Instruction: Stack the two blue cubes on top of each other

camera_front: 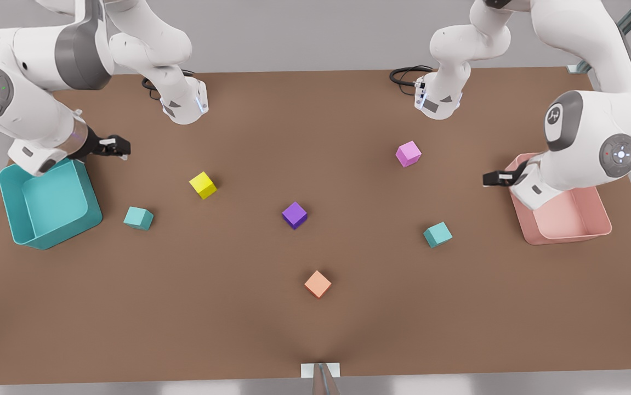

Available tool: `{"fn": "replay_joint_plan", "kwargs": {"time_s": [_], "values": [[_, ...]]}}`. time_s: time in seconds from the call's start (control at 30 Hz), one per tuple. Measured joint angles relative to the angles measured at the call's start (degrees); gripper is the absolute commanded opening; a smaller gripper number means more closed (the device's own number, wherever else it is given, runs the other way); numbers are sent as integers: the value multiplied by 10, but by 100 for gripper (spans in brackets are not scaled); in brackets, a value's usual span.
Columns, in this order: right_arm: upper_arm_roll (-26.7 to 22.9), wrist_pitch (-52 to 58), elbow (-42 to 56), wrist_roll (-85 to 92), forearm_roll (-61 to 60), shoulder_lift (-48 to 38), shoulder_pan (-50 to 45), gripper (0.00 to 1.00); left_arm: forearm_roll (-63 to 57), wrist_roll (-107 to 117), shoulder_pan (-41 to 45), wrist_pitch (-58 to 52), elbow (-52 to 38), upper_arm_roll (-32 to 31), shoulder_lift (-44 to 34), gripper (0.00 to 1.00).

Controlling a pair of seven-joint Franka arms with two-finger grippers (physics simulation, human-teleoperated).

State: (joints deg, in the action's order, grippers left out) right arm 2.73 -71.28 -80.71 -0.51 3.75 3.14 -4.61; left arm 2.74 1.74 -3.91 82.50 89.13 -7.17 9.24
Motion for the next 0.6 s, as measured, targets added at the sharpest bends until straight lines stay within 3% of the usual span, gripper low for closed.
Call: {"fn": "replay_joint_plan", "kwargs": {"time_s": [0.1,0.17,0.4,0.6], "values": [[-2,-12,4,2,3,22,0,100,-3,3,-4,8,4,1,1,100],[-7,-35,0,4,10,85,9,100,-4,5,-5,12,6,1,7,100],[-13,-234,-218,2,-15,130,118,100,-5,10,-10,18,8,1,24,100],[-20,-376,-284,-5,-37,142,126,100,-5,13,-19,18,11,1,30,100]]}}
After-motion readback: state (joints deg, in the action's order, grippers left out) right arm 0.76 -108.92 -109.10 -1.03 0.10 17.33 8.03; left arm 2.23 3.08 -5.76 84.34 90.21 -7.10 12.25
